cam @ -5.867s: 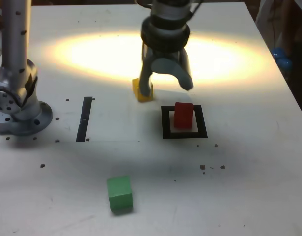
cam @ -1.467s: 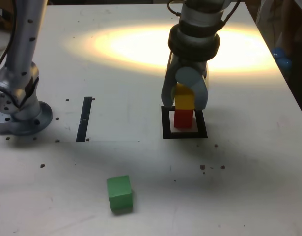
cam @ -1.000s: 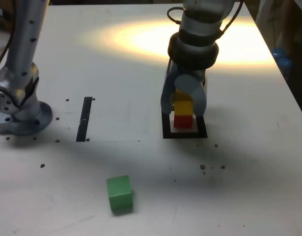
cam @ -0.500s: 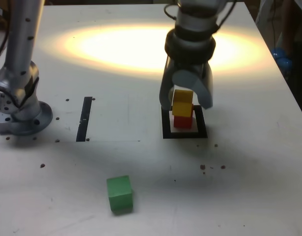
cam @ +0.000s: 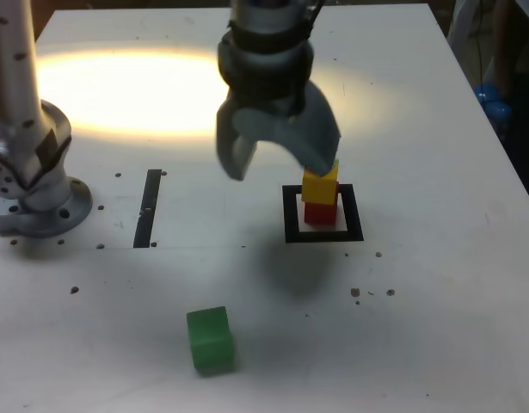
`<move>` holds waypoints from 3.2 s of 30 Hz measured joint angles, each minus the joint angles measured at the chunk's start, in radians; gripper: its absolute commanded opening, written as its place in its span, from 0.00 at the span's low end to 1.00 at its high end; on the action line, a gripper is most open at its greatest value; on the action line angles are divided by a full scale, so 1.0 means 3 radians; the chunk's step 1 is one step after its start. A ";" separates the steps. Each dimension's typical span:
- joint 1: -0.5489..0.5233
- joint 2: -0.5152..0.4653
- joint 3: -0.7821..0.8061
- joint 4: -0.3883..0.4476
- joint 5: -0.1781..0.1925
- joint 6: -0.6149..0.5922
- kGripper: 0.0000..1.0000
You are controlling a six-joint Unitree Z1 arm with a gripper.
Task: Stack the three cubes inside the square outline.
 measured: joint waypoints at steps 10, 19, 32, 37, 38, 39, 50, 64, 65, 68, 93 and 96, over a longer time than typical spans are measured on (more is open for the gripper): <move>-0.0787 -0.0016 0.0083 -0.0002 0.0080 0.0041 0.99; -0.1302 -0.0020 0.0083 -0.0013 0.0127 0.0177 0.99; -0.1699 0.0231 0.0283 -0.0383 0.0144 0.0301 0.99; -0.1711 0.0272 0.0504 -0.0651 0.0094 0.0299 0.99; -0.1716 0.0279 0.0523 -0.0679 0.0091 0.0295 0.99; -0.1724 0.0288 0.0537 -0.0697 0.0091 0.0287 0.98; -0.1873 0.0391 0.0531 -0.0745 0.0091 0.0192 0.92; -0.1911 0.0513 0.0486 -0.0842 0.0077 0.0160 0.72; -0.1911 0.0521 0.0482 -0.0847 0.0077 0.0157 0.69; -0.1911 0.0530 0.0475 -0.0857 0.0077 0.0136 0.58; -0.1913 0.0506 0.0473 -0.0837 0.0105 0.0082 0.35; -0.1913 0.0503 0.0469 -0.0822 0.0106 0.0082 0.35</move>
